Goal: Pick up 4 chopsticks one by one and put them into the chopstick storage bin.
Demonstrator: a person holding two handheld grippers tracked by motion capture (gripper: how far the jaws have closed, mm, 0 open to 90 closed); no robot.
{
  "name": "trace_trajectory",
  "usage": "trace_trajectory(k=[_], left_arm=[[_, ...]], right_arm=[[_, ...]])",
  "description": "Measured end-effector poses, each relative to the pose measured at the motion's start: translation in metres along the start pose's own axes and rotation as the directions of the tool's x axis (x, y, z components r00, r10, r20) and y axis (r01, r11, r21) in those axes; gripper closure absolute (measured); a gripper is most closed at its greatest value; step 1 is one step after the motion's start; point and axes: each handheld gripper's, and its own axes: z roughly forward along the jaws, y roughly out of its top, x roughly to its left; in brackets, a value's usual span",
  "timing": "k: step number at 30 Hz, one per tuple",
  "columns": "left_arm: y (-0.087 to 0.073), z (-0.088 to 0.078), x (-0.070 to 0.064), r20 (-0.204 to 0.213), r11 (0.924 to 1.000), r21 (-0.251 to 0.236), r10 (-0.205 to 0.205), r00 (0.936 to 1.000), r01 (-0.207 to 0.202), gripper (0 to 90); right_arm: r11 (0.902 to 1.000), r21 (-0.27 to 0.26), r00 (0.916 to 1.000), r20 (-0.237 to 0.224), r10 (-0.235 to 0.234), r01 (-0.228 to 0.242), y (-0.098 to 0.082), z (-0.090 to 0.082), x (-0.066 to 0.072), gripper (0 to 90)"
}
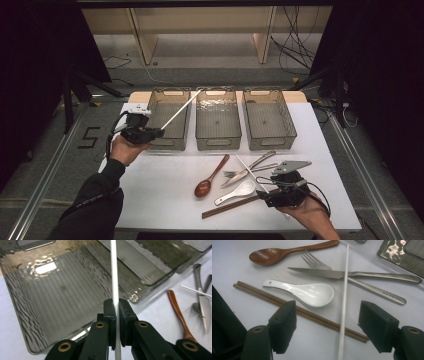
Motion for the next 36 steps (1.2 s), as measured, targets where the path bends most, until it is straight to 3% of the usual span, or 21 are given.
trace_trajectory(k=[13, 22, 36], left_arm=[[0.017, 0.020, 0.028, -0.043, 0.9970, 0.036, -0.067, 0.9968, 0.069, 85.6], [0.017, 0.038, 0.047, -0.095, 0.9892, 0.067, -0.124, 0.9878, 0.130, 85.5], [0.014, 0.053, 0.055, -0.140, 0.9821, 0.091, -0.151, 0.9785, 0.165, 84.8]], right_arm=[[0.9999, 0.004, 0.9999, -0.005, -0.010, 0.010, 0.001, 0.001, 0.001, 31.6], [0.9998, 0.010, 0.9999, -0.009, -0.014, 0.014, 0.002, 0.002, 0.001, 31.7], [0.9998, 0.007, 0.9998, -0.013, -0.017, 0.017, 0.002, 0.002, 0.001, 32.0]])
